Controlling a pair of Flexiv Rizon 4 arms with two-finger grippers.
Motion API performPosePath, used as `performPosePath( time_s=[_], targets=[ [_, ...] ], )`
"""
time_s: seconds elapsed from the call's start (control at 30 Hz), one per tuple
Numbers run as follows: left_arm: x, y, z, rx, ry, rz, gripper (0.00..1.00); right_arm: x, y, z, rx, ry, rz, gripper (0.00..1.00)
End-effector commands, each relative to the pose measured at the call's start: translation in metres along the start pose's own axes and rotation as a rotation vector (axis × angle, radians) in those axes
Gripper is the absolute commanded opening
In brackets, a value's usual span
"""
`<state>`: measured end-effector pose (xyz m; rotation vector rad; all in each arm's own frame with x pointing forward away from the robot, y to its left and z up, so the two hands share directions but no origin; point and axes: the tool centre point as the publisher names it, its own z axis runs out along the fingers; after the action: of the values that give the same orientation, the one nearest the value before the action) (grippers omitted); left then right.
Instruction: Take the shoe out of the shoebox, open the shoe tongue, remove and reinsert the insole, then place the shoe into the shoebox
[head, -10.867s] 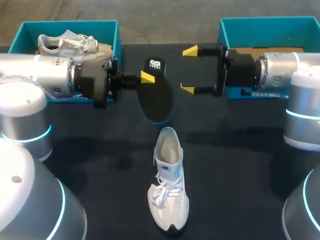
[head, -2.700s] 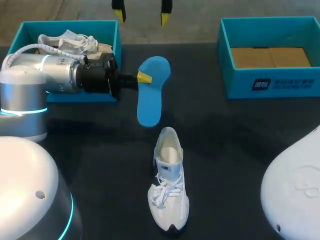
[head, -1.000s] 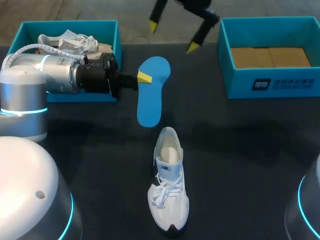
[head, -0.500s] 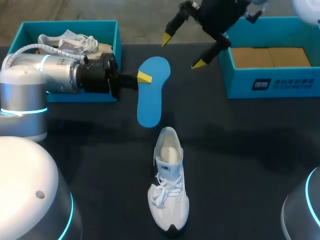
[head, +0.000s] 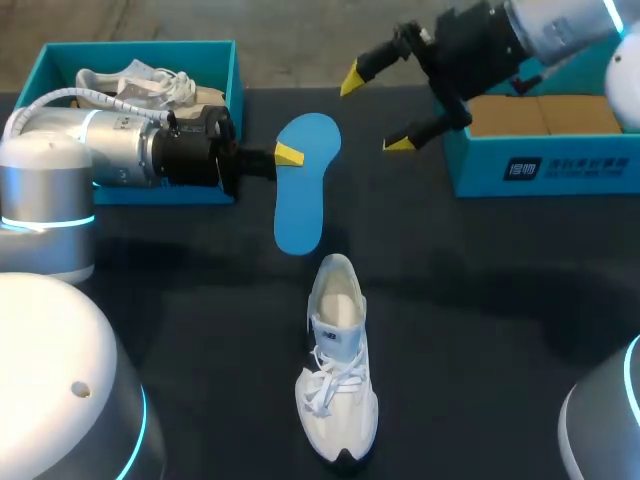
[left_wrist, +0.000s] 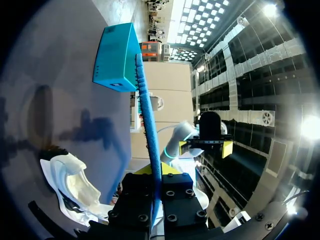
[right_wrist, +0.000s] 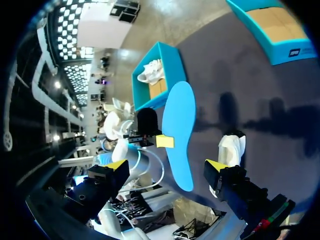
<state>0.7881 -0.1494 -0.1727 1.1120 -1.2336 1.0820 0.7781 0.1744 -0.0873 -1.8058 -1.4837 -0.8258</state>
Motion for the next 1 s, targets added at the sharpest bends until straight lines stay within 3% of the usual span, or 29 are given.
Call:
performPosePath(
  time_s=[0.03, 0.73, 1.0],
  targets=[
    [0.0, 0.001, 0.0, 0.001, -0.002, 0.001, 0.0, -0.009, -0.002, 0.006, -0.006, 0.394, -0.005, 1.0],
    [0.0, 0.001, 0.0, 0.001, -0.002, 0.001, 0.0, -0.021, -0.001, 0.016, -0.013, 0.518, 0.015, 1.0],
    [0.0, 0.001, 0.0, 0.001, -0.002, 0.001, 0.0, -0.021, 0.0, 0.017, -0.016, 0.517, 0.036, 1.0]
  ],
)
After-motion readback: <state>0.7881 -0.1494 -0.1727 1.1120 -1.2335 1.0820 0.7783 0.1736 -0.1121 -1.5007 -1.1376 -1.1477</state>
